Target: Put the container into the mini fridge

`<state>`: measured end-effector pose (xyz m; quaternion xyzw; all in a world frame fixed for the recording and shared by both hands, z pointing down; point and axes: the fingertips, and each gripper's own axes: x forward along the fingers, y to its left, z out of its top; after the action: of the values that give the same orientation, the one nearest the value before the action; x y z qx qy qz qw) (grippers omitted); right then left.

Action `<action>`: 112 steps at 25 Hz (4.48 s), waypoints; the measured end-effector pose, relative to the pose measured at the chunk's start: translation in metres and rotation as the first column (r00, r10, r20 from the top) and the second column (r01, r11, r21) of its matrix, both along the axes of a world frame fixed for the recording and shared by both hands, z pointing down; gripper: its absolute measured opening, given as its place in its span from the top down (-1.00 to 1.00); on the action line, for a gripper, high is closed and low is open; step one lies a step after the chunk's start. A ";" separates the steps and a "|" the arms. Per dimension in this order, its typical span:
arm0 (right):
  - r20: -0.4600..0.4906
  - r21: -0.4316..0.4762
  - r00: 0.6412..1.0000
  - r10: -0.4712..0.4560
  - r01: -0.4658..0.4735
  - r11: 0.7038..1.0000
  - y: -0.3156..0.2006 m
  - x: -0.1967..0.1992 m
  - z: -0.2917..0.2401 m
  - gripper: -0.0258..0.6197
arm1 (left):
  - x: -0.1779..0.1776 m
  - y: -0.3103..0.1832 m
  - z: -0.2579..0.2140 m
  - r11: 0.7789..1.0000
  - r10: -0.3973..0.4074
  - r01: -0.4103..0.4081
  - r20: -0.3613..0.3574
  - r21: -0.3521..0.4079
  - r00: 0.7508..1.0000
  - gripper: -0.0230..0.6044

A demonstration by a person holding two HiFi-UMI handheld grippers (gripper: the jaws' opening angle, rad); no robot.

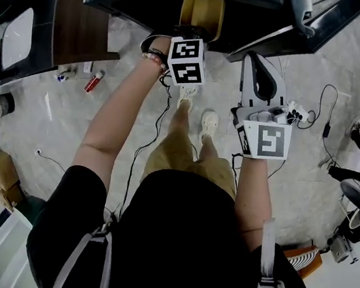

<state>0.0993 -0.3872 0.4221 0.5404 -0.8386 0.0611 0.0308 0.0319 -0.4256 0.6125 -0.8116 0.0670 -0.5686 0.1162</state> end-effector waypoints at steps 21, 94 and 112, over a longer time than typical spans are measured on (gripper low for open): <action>-0.006 -0.061 1.000 0.018 -0.019 0.998 -0.010 -0.009 0.033 0.81 | 0.013 -0.056 0.062 0.997 0.059 -0.064 0.092 0.049 0.994 0.84; -0.015 -0.135 0.998 0.061 -0.063 0.989 -0.020 -0.007 0.063 0.81 | 0.041 -0.124 0.091 0.946 0.130 -0.132 0.027 0.296 0.991 0.64; -0.052 -0.036 0.998 0.017 -0.019 0.999 0.030 0.012 -0.024 0.81 | 0.040 -0.059 -0.033 0.939 0.025 0.006 -0.085 0.343 0.996 0.64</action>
<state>0.1115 -0.3575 0.3979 0.5487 -0.8314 0.0625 0.0617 0.0722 -0.4845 0.5799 -0.8036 0.1660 -0.5113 0.2555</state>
